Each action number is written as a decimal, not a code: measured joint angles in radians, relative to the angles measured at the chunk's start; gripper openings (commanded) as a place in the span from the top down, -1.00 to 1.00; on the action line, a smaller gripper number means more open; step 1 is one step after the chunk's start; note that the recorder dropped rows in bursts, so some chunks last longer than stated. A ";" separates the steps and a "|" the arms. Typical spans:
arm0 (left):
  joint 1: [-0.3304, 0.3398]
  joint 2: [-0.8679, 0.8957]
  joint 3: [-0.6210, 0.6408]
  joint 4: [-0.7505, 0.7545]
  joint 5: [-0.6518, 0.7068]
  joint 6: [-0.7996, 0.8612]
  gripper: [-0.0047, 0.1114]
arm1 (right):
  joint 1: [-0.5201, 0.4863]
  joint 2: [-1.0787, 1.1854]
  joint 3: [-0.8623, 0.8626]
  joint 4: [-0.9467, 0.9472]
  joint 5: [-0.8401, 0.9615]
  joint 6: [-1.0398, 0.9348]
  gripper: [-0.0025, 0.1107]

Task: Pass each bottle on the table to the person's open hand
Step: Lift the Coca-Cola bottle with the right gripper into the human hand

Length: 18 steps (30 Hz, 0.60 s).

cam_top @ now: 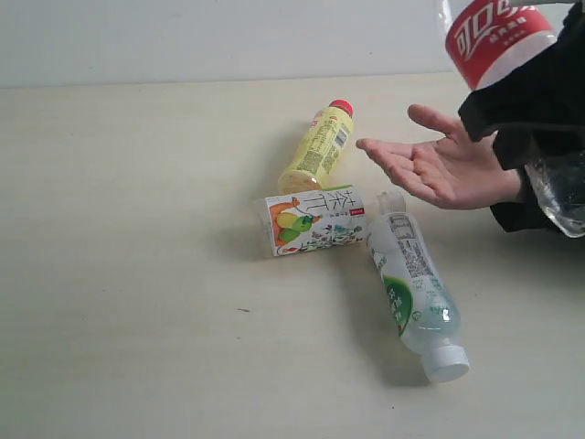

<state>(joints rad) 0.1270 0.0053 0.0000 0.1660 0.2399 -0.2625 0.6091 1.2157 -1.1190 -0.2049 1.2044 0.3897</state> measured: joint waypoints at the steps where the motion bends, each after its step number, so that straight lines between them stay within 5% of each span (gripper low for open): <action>1: 0.000 0.000 0.000 0.000 0.000 0.000 0.92 | -0.030 0.019 0.000 0.000 0.002 0.001 0.96; 18: 0.000 0.000 0.000 0.000 0.000 0.000 0.92 | -0.082 0.391 0.000 -0.028 -0.239 -0.012 0.96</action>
<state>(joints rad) 0.1270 0.0053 0.0000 0.1660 0.2399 -0.2625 0.5274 1.6067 -1.1190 -0.2328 0.9658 0.3772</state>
